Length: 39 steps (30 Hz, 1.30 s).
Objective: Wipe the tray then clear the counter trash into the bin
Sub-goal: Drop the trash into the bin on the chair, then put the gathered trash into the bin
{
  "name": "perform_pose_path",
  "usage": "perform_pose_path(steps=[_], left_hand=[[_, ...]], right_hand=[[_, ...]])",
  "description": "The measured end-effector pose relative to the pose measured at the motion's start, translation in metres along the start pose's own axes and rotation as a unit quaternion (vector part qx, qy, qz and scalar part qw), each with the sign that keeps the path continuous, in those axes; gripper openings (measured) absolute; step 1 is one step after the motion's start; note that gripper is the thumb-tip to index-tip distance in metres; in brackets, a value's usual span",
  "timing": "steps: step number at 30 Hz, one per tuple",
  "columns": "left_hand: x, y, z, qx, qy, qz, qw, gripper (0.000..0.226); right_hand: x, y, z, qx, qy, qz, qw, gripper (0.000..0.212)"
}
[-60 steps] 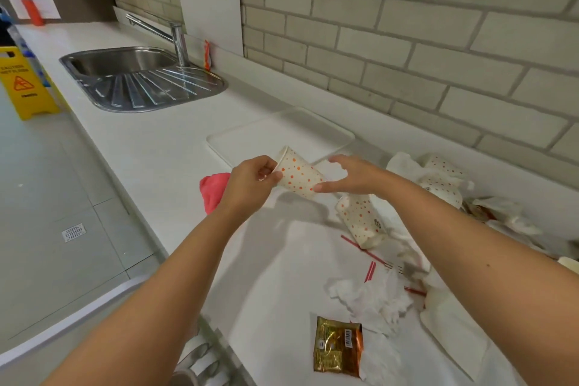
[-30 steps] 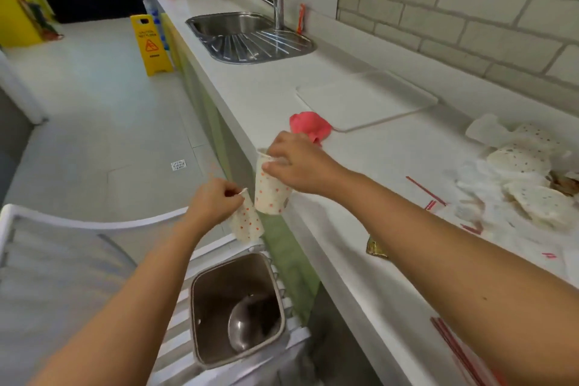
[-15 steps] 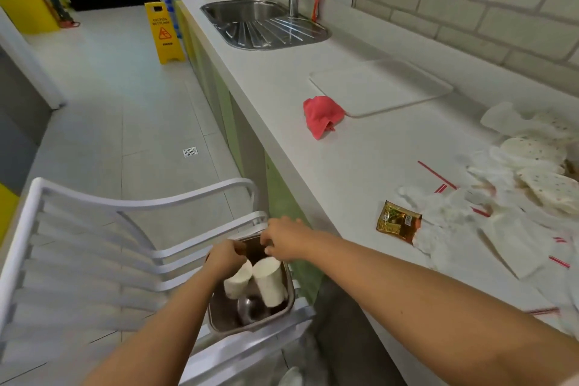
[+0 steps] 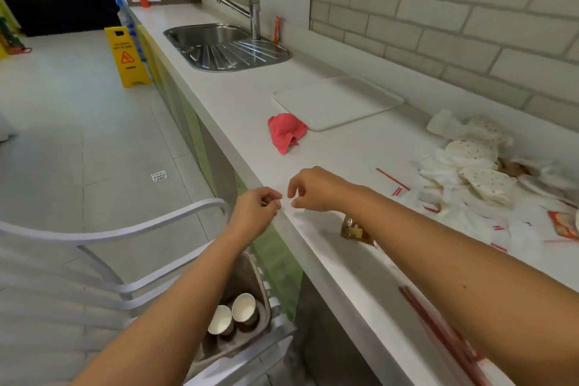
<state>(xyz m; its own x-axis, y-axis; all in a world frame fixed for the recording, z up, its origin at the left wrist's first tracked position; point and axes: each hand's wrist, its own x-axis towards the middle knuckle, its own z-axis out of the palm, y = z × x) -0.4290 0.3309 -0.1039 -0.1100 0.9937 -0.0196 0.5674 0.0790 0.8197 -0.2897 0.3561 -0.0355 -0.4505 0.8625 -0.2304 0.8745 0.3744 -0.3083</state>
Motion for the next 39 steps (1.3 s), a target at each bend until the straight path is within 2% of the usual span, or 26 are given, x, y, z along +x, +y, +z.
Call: perform_pose_path(steps=[8, 12, 15, 17, 20, 26, 30, 32, 33, 35, 39], left_hand=[[0.000, 0.062, 0.062, 0.093, -0.105, 0.108, 0.984, 0.022], [0.000, 0.074, 0.090, 0.212, -0.180, 0.136, 0.951, 0.046], [-0.001, 0.080, 0.102, 0.271, -0.196, 0.132, 0.933, 0.058], [-0.001, 0.085, 0.103, 0.258, -0.210, 0.116, 0.936, 0.049], [0.002, 0.091, 0.100, 0.236, -0.232, 0.109, 0.937, 0.012], [0.008, 0.106, 0.095, 0.155, -0.205, 0.070, 0.964, 0.015], [0.006, 0.126, 0.102, 0.165, -0.160, 0.073, 0.971, 0.018], [0.006, 0.128, 0.112, 0.158, -0.150, 0.081, 0.973, 0.033], [0.007, 0.131, 0.119, 0.158, -0.144, 0.083, 0.973, 0.038], [0.004, 0.137, 0.133, 0.212, -0.134, 0.111, 0.962, 0.033], [0.000, 0.139, 0.153, 0.313, -0.164, 0.131, 0.926, 0.052]], right_hand=[[-0.052, 0.073, -0.039, -0.011, -0.013, 0.160, 0.987, 0.019], [-0.083, 0.087, -0.031, -0.048, -0.088, 0.213, 0.972, 0.043], [-0.096, 0.095, -0.013, -0.057, -0.111, 0.222, 0.967, 0.053], [-0.098, 0.103, 0.000, -0.046, -0.092, 0.218, 0.970, 0.043], [-0.101, 0.115, 0.010, 0.013, -0.056, 0.217, 0.975, 0.020], [-0.121, 0.131, -0.018, 0.140, 0.087, 0.198, 0.966, 0.030], [-0.139, 0.135, -0.035, 0.205, 0.182, 0.186, 0.944, 0.034], [-0.145, 0.136, -0.037, 0.240, 0.212, 0.178, 0.931, 0.031], [-0.148, 0.136, -0.037, 0.259, 0.221, 0.173, 0.924, 0.029], [-0.156, 0.135, -0.035, 0.286, 0.223, 0.183, 0.914, 0.035], [-0.171, 0.133, -0.028, 0.250, 0.184, 0.196, 0.930, 0.045]])
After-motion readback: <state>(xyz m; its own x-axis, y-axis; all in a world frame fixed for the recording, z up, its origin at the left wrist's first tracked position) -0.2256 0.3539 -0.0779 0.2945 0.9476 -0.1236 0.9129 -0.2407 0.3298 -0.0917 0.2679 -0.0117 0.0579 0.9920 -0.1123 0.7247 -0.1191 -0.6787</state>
